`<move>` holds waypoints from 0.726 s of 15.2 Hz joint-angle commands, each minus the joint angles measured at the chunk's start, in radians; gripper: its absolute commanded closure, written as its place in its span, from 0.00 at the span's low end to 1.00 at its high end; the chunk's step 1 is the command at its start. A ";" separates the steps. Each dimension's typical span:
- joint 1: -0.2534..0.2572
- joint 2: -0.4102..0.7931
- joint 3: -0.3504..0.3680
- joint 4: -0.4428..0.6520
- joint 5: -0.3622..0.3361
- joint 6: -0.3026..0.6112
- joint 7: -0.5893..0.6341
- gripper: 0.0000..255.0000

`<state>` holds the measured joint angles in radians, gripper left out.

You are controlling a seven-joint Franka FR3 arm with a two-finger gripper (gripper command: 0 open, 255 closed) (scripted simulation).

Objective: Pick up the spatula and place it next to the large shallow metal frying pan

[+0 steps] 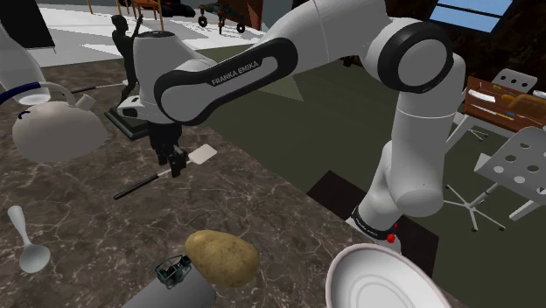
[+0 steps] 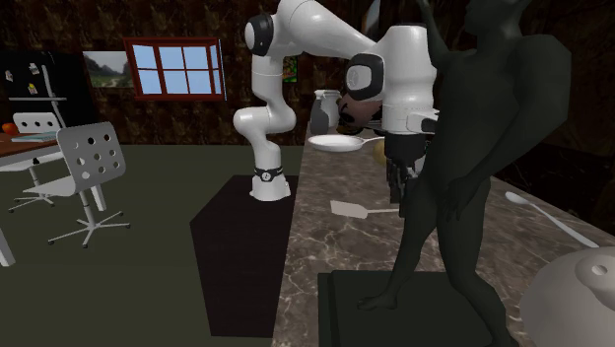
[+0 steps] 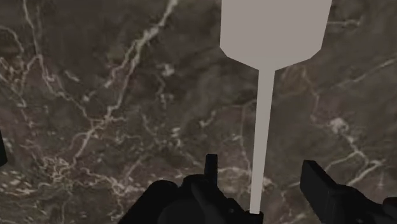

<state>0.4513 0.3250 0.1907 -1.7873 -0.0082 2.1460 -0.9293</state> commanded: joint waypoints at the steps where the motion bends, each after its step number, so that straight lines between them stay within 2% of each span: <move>1: 0.000 0.000 0.000 0.000 0.000 0.000 0.000 1.00; 9: 0.000 0.000 0.000 0.000 0.000 0.000 0.000 1.00; 11: -0.001 -0.011 0.001 0.013 0.002 -0.023 0.000 1.00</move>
<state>0.4507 0.3206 0.1909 -1.7771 -0.0072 2.1315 -0.9301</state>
